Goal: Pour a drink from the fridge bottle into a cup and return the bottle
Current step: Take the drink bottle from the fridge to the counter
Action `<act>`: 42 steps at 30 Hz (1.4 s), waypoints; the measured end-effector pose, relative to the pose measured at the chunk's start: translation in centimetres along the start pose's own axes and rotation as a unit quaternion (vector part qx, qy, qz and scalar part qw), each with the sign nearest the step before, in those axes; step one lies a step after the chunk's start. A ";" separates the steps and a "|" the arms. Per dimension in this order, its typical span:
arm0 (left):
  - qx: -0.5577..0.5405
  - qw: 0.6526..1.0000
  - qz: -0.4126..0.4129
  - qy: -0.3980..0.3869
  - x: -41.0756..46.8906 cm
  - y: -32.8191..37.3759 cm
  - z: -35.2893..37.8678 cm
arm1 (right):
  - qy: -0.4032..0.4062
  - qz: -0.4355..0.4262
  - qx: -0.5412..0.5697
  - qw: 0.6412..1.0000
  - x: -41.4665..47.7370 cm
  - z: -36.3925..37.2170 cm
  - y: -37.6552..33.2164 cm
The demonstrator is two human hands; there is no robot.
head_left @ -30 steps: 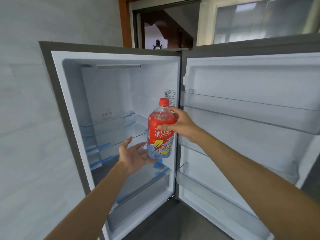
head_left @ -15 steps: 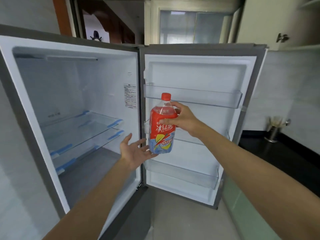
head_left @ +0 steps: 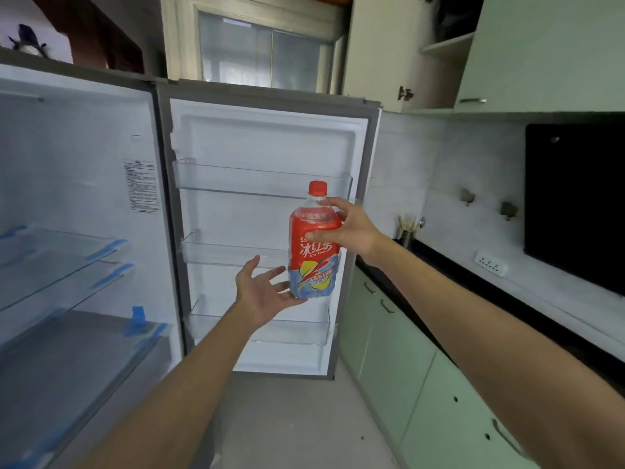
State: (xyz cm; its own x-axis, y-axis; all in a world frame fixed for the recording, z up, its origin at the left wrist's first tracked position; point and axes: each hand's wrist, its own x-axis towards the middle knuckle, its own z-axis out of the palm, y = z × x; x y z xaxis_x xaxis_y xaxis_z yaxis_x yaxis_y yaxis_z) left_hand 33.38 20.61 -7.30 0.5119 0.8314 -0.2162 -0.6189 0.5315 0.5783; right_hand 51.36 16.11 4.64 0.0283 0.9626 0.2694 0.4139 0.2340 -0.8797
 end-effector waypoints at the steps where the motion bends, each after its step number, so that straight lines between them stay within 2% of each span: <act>1: -0.002 1.000 -0.009 -0.006 0.2 -0.8 0.3 | 0.003 0.005 -0.003 1.000 -0.6 -0.7 0.2; 15: 0.048 0.995 -0.078 -0.048 -1.6 -12.7 7.8 | 0.080 0.037 -0.011 0.996 -13.1 -11.0 2.7; 27: 0.085 0.978 -0.165 -0.098 -7.7 -27.6 16.9 | 0.181 0.082 -0.040 0.979 -29.9 -20.9 2.7; 42: 0.132 0.923 -0.310 -0.184 -18.4 -45.9 25.2 | 0.334 0.161 -0.081 0.925 -54.0 -29.6 1.2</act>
State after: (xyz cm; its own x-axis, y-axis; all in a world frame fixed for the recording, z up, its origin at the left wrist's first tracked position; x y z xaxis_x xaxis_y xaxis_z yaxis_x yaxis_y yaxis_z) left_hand 67.41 -23.16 -10.03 0.9170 0.2427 -0.3165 0.0039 0.7880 0.6157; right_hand 77.21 -39.68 0.64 0.7071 0.6675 0.2334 0.4161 -0.1260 -0.9006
